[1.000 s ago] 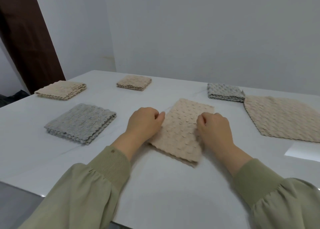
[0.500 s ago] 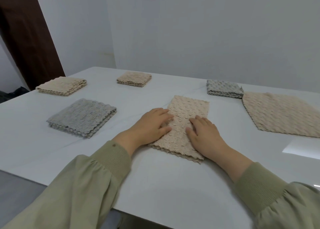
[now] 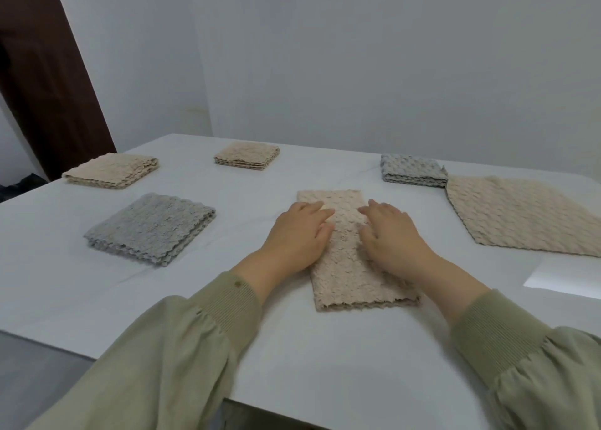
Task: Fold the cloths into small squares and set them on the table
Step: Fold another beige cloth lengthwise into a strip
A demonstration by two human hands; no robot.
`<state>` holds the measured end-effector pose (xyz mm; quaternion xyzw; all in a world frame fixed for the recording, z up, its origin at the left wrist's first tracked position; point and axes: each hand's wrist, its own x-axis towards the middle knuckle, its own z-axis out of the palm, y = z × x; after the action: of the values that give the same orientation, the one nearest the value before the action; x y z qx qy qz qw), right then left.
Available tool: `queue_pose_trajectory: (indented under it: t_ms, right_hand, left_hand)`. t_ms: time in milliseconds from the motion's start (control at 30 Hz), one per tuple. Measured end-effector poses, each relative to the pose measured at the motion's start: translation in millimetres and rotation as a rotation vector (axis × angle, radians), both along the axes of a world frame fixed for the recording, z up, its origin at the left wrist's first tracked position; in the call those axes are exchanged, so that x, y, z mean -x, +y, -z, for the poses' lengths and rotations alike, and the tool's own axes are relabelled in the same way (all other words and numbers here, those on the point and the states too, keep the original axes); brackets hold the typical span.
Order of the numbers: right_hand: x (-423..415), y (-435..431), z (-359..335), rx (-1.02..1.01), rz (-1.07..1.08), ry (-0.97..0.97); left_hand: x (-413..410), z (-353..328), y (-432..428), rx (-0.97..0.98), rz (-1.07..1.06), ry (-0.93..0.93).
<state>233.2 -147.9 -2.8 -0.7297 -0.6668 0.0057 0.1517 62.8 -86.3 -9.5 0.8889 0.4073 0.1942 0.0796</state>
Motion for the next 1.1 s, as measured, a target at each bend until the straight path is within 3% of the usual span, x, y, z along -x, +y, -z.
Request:
queue_pose_trajectory:
  t_ms: [100, 233, 400, 633, 867, 1100]
  right_hand:
    - [-2.4, 6.2, 14.7, 0.196, -0.071, -0.103]
    - [-15.6, 20.1, 9.1, 0.023, -0.082, 0.071]
    - [-29.5, 44.1, 2.2, -0.102, -0.013, 0.220]
    - [-51.8, 88.8, 15.3, -0.198, 0.099, 0.245]
    - [-51.8, 130.7, 18.2, -0.184, 0.120, 0.199]
    - [-54.8, 140.9, 16.1, -0.038, 0.115, 0.081]
  left_hand:
    - [-5.3, 10.3, 12.2, 0.116, 0.015, 0.265]
    - [-2.2, 15.6, 29.1, 0.052, -0.009, 0.042]
    - [-1.8, 15.6, 54.6, 0.066, -0.217, -0.189]
    - [-15.8, 12.4, 92.1, -0.008, -0.476, -0.095]
    - [-32.4, 14.8, 120.0, -0.019, -0.479, -0.101]
    - [-34.9, 13.4, 133.9, 0.069, -0.508, -0.057]
